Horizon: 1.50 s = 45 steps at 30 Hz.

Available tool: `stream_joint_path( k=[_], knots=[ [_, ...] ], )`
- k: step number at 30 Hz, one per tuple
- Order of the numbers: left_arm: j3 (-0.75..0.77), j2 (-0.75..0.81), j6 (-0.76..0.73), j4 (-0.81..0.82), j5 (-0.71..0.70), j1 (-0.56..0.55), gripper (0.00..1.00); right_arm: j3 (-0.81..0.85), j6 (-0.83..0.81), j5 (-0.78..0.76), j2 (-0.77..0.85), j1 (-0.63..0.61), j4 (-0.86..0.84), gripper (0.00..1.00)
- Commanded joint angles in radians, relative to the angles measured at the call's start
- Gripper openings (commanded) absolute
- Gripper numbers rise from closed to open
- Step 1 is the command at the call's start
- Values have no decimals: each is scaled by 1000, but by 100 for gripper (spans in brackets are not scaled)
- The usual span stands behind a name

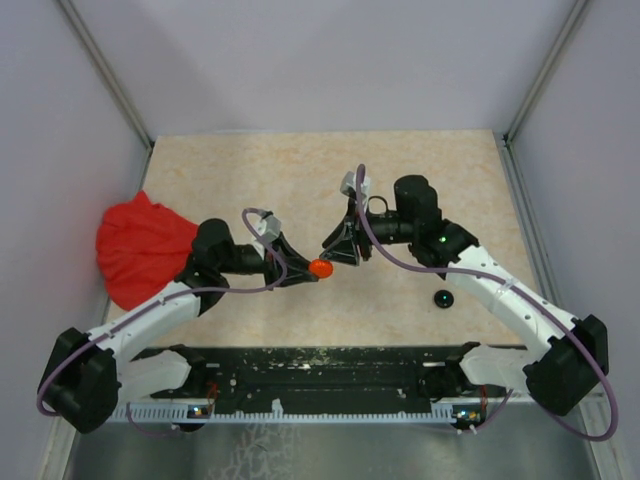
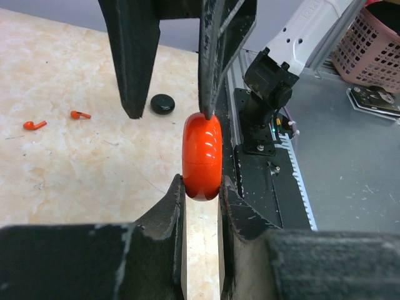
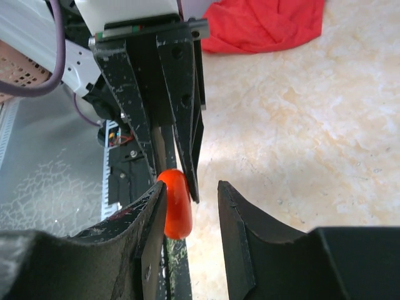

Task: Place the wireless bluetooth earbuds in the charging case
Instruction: Open the charging case.

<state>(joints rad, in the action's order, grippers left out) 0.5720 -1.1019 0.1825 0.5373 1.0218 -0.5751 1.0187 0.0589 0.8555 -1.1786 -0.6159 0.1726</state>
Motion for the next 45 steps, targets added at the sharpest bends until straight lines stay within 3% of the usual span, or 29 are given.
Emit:
stream_joint_path(
  k=[1,7,13,17,27,37,45],
  knots=[
    [-21,22,-2,24,12,-9,0,57,6,-33,28,-2,-24,38],
    [-49,29,27,74,-21,-9,0,54,-11,-9,28,-3,-7,39],
    [-50,17,60,105,-45,-9,0,21,-52,48,25,-5,1,53],
    [-59,5,126,179,-50,-9,0,-5,-60,65,11,-8,-3,57],
    [-70,-13,185,266,-26,-9,0,-12,-83,11,-7,-11,16,52],
    [-68,-17,146,199,-8,-9,0,-6,-64,-139,45,-7,16,45],
    [-68,-10,136,173,-6,-9,0,-12,-56,-153,57,-1,5,43]
  ],
)
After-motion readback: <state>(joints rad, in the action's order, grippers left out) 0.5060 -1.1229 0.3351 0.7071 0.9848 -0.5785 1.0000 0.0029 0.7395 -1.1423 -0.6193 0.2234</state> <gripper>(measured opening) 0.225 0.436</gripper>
